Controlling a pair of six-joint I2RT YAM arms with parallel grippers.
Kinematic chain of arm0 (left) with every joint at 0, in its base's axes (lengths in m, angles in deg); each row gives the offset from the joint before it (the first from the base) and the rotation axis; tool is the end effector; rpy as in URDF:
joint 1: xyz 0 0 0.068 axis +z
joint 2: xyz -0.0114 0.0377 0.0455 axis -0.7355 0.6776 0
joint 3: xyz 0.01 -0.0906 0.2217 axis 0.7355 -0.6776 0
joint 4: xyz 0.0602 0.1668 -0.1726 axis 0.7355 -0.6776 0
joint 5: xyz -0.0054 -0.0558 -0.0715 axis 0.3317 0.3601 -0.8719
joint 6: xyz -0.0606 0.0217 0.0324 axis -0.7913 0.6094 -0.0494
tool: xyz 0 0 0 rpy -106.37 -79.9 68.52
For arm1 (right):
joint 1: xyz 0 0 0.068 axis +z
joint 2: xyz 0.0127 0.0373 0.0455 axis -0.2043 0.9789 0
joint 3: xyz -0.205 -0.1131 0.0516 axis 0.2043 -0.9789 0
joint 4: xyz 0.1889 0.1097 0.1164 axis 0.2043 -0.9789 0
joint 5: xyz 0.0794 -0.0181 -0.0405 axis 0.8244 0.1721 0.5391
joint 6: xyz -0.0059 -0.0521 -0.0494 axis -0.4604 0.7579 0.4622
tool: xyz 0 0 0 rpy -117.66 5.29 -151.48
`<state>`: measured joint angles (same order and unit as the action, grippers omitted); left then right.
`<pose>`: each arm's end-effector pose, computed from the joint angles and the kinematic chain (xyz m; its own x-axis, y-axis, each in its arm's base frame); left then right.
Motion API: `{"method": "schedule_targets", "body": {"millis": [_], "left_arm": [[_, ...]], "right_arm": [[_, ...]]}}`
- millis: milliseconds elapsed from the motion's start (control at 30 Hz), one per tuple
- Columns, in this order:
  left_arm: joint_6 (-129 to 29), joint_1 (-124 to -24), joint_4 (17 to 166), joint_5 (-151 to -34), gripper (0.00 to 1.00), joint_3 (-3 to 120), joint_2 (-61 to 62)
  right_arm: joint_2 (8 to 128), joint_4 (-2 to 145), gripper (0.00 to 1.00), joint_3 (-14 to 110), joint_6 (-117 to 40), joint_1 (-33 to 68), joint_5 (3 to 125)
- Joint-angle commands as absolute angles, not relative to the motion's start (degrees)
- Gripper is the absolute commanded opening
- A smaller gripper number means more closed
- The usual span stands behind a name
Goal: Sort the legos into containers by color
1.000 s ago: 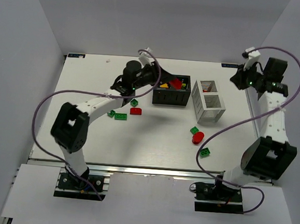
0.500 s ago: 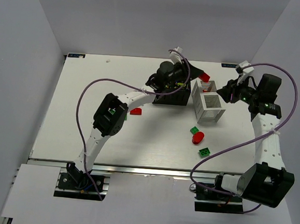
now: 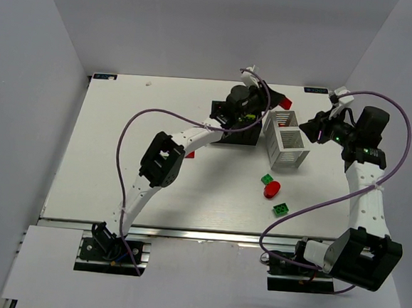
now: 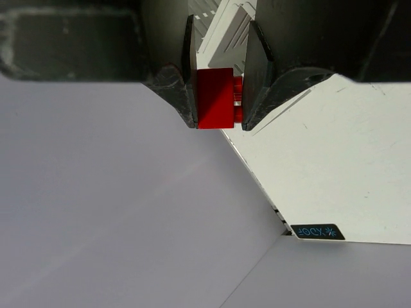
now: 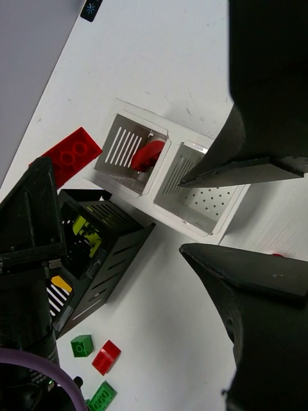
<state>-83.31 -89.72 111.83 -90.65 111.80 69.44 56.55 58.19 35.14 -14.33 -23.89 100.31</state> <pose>0.4215 -0.3935 0.2381 -0.4944 -0.4905 -0.7177 0.5689 0.4417 -0.6937 0.2872 -0.0196 0.3202 -0.1873 -0.1782 -0.9660 -0.5595 0.8277 -0.0442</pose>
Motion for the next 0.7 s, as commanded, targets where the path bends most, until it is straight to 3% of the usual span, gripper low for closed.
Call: {"method": "schedule_targets", "body": {"millis": [0, 133, 367, 533, 667], "left_arm": [[-81.51, -90.5, 109.98, -89.83, 0.12, 114.34, 68.98], [-81.51, -90.94, 108.05, -88.96, 0.25, 114.34, 69.16], [-81.25, -91.2, 106.12, -88.43, 0.38, 114.25, 69.16], [-80.9, -91.47, 104.89, -87.64, 0.55, 115.04, 68.89], [-80.98, -91.64, 104.36, -87.64, 0.6, 116.01, 68.45]], "right_arm": [[54.87, 61.0, 0.46, 34.63, -15.4, -24.45, 101.45], [54.43, 60.83, 0.46, 34.01, -15.4, -24.71, 101.45], [53.81, 60.21, 0.47, 33.4, -15.13, -24.89, 101.72], [53.81, 59.69, 0.47, 33.57, -14.69, -24.8, 101.89], [53.81, 58.72, 0.48, 34.1, -13.82, -24.8, 102.16]]}}
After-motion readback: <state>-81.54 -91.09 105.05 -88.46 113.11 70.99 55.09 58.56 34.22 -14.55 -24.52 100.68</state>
